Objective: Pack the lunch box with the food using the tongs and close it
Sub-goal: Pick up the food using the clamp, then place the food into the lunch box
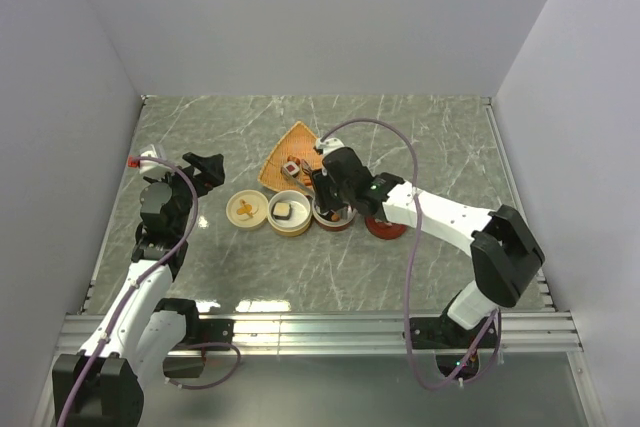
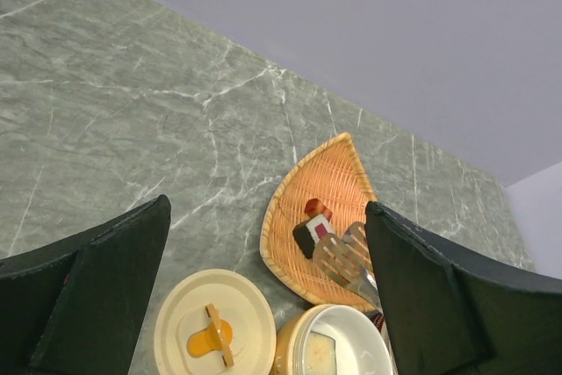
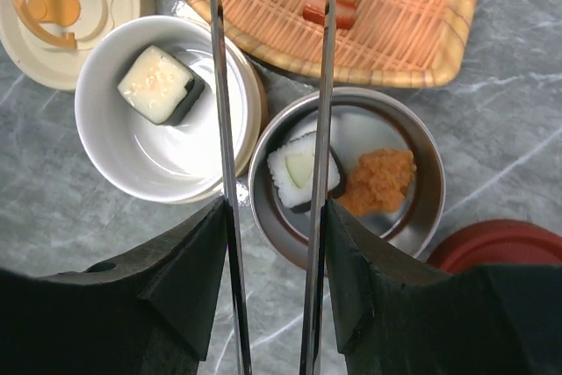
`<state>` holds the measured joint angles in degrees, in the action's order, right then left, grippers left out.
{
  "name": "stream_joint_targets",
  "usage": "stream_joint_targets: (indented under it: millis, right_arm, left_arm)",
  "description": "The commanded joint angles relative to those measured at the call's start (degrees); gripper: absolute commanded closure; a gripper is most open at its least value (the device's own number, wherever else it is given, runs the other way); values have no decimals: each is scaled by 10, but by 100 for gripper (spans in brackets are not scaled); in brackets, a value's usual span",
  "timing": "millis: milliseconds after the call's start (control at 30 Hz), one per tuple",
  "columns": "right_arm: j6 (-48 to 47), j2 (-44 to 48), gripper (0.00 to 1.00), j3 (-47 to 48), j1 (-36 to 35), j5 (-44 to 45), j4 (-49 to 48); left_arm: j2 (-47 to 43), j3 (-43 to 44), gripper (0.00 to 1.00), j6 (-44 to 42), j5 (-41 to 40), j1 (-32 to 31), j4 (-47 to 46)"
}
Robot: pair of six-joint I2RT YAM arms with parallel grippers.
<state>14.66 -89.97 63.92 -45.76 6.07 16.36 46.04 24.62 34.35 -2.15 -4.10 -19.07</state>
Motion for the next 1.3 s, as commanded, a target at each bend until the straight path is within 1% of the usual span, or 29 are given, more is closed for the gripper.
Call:
stream_joint_targets:
  millis: [0, 367, 433, 467, 500, 567, 600, 800, 1033, 1267]
  right_arm:
    - [-17, -10, 47, 41, 11, -25, -40]
    - [-24, -64, 47, 69, 23, -30, -32]
    - [-25, -67, 48, 70, 24, -28, -29]
    - [-25, -68, 50, 71, 24, -28, -29]
    - [-25, -67, 56, 71, 24, -28, -29]
    - [-24, -65, 63, 71, 24, -24, -29]
    - [-24, -65, 68, 69, 24, -22, -30]
    - [-24, -44, 72, 67, 24, -14, -34]
    - [-24, 2, 73, 60, 24, -3, -34]
    - [-15, 60, 74, 17, 20, 2, -31]
  left_arm:
    - [-2, 0, 1, 5, 10, -1, -31]
    - [5, 1, 0, 6, 11, -1, -33]
    - [5, 1, 1, 5, 11, -1, -33]
    - [5, 1, 0, 5, 11, -1, -33]
    - [5, 1, 0, 5, 11, -1, -33]
    - [5, 1, 1, 5, 11, -1, -33]
    - [5, 1, 1, 5, 11, -1, -33]
    - [5, 1, 0, 5, 12, -1, -32]
    - [2, 0, 1, 5, 11, -1, -32]
    - [4, 1, 0, 6, 12, -1, -32]
